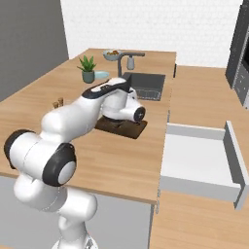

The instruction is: Pick up the knife from the drawer and place it on the cutting board. Then place the meat from the plate to the cutting board.

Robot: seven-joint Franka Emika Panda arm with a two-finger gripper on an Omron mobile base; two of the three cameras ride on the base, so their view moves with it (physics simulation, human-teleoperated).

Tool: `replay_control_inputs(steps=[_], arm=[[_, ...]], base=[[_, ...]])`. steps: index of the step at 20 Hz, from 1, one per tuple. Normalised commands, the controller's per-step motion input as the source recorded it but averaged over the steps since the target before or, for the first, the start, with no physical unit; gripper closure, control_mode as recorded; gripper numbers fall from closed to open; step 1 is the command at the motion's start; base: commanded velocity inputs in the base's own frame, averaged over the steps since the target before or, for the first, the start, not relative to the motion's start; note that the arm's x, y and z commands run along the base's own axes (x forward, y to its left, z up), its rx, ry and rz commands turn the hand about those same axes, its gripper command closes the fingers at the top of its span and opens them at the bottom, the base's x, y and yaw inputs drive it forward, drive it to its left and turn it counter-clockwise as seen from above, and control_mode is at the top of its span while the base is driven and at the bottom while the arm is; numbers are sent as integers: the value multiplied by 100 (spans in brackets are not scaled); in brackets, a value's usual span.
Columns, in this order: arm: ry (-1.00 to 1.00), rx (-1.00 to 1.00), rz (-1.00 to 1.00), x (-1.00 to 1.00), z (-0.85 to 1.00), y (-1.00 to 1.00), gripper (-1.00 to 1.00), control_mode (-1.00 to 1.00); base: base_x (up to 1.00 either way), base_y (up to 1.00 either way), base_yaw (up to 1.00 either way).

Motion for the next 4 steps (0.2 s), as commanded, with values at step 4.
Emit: replay_control_inputs(steps=[4], arm=[[-13, 0, 5, -100, 63, 0, -100, -100]], base=[[0, 0, 0]])
